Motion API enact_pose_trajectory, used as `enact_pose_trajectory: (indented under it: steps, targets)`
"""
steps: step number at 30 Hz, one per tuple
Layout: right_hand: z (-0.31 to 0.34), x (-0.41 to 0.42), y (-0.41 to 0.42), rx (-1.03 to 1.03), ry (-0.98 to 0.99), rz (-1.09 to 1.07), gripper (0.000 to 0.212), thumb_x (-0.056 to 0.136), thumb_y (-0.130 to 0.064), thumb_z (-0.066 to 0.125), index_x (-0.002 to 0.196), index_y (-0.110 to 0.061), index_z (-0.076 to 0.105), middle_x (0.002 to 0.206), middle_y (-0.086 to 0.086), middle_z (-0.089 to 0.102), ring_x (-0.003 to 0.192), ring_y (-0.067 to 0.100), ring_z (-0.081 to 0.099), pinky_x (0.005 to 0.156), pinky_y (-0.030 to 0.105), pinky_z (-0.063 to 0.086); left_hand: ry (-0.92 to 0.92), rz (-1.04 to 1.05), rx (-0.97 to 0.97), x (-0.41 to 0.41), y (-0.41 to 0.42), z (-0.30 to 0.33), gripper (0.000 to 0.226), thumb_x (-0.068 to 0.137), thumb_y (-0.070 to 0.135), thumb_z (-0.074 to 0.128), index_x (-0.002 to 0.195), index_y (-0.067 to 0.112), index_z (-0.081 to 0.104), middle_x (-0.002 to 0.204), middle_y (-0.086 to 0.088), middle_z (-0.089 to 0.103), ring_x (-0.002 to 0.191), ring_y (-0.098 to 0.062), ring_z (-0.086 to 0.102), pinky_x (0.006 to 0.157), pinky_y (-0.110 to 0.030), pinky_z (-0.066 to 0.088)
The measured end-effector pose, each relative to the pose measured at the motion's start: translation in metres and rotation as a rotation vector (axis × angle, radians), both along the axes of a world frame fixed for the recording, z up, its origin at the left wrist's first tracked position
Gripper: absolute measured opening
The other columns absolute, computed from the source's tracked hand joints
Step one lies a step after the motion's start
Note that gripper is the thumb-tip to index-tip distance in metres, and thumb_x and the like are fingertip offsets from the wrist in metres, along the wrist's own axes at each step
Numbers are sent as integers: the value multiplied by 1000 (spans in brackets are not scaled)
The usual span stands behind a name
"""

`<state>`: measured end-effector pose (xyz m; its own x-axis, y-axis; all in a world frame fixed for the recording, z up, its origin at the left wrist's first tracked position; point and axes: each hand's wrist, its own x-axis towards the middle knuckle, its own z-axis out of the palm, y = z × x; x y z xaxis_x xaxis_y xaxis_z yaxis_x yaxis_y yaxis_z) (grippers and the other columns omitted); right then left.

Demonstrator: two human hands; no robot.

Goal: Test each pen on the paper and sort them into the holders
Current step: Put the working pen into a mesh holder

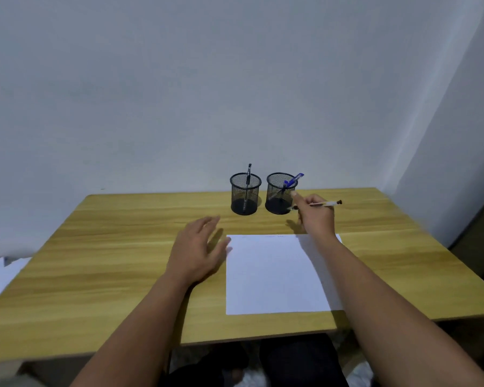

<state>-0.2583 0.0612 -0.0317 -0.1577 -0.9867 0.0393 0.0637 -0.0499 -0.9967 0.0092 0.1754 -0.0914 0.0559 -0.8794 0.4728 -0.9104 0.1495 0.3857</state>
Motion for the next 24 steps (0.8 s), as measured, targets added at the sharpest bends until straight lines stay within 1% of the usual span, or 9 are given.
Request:
enact_pose_trajectory:
  steps: [1,3,5,7,11,14,16,19,24]
  targets:
    - [8,3,1,34,16,47,37,100,-39,74,76,-13,65,56,-4,61,41,9,49,44,23,43,-33,113,-77,8,0,1,60,92,55,49,140,21,59,132,-3,61,120,-27,56,96,-44,48]
    - [19,9,4,95,7,140,39,107,-44,60,91,-15,79,69,0,73,45,9,55,44,20,40,-96,348,-17,28,0,6,51,91,47,50,131,19,65,124,-8,63,110,-32,58,87,-46,50]
    - [24,18,9,80,-9,164,33,109,-34,57,95,-13,77,70,4,70,46,12,52,44,19,38,-106,467,171,41,2,11,43,94,46,54,125,19,68,123,-9,62,109,-34,58,87,-47,51]
    - [23,27,15,28,-7,189,18,105,-24,68,91,-12,71,69,5,65,48,12,50,42,20,37,-126,491,256,47,4,11,36,96,47,55,111,20,74,114,-6,63,105,-31,59,83,-44,53]
    - [20,46,29,88,11,414,13,102,-23,71,99,-13,78,84,5,78,56,11,59,46,20,44,0,454,207,49,6,9,21,94,39,63,103,26,76,102,4,67,96,-22,62,77,-41,55]
    - [17,53,39,93,119,548,13,100,-13,72,110,-8,78,95,5,83,59,11,65,47,18,45,412,276,212,46,8,17,5,91,29,71,94,30,76,91,10,74,88,-14,69,78,-37,56]
    - [11,56,42,50,247,587,13,95,-8,77,108,-8,79,86,-1,83,58,10,65,47,19,44,587,143,219,42,7,26,8,91,21,73,90,29,77,86,7,76,84,-13,72,77,-35,56]
    - [3,61,42,-70,422,558,10,90,-4,82,93,-14,83,64,-9,71,51,6,56,47,19,42,678,47,216,34,8,40,10,93,18,72,90,24,78,83,1,77,77,-14,72,74,-30,55]
    - [-1,62,39,-141,444,478,11,87,-1,81,90,-11,84,68,-3,68,53,-6,54,59,10,44,731,5,223,26,11,55,10,95,16,70,94,23,78,90,-1,76,79,-12,66,67,-17,50]
